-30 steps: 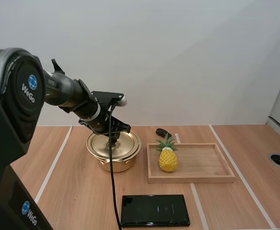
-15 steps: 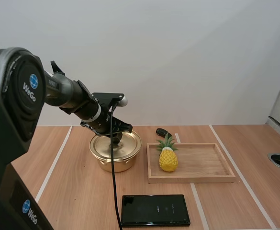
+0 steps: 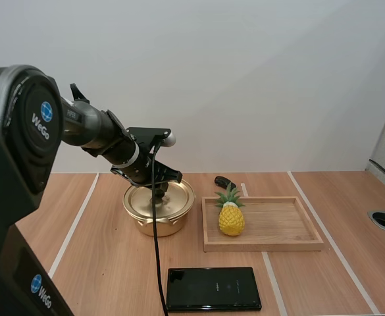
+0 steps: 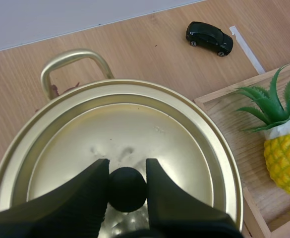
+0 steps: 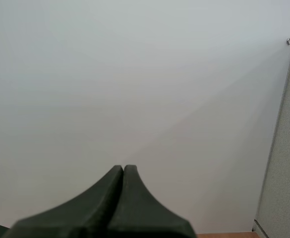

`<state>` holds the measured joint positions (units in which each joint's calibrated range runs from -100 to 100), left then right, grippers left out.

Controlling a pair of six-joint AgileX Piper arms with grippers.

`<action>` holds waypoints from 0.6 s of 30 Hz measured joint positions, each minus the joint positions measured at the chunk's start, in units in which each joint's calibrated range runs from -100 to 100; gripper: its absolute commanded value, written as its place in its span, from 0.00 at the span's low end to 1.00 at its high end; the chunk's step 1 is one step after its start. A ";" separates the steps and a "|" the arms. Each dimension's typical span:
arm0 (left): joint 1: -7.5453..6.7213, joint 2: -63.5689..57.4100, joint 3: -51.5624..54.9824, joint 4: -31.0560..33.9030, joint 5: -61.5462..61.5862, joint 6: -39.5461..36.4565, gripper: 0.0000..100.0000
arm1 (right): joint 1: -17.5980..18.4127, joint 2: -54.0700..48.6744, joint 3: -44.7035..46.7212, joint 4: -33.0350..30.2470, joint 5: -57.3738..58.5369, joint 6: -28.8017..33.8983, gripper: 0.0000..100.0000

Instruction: Open the pot, put the grape inside, and close it

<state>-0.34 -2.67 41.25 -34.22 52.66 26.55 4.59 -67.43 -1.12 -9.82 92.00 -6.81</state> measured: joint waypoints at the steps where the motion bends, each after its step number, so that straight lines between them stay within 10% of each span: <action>1: 0.00 0.00 0.00 0.00 0.00 0.00 0.15 | 0.00 0.00 0.00 0.00 0.00 0.00 0.00; 11: 0.00 0.13 0.30 0.82 1.78 0.00 1.00 | 0.00 0.00 0.00 0.00 0.14 0.00 0.00; 18: 0.00 0.13 -0.30 1.06 3.57 0.00 1.00 | 0.00 0.00 0.00 0.00 0.52 0.00 0.00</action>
<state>-0.34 -2.54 40.95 -33.16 56.24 26.55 4.59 -67.43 -1.12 -9.82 92.52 -6.81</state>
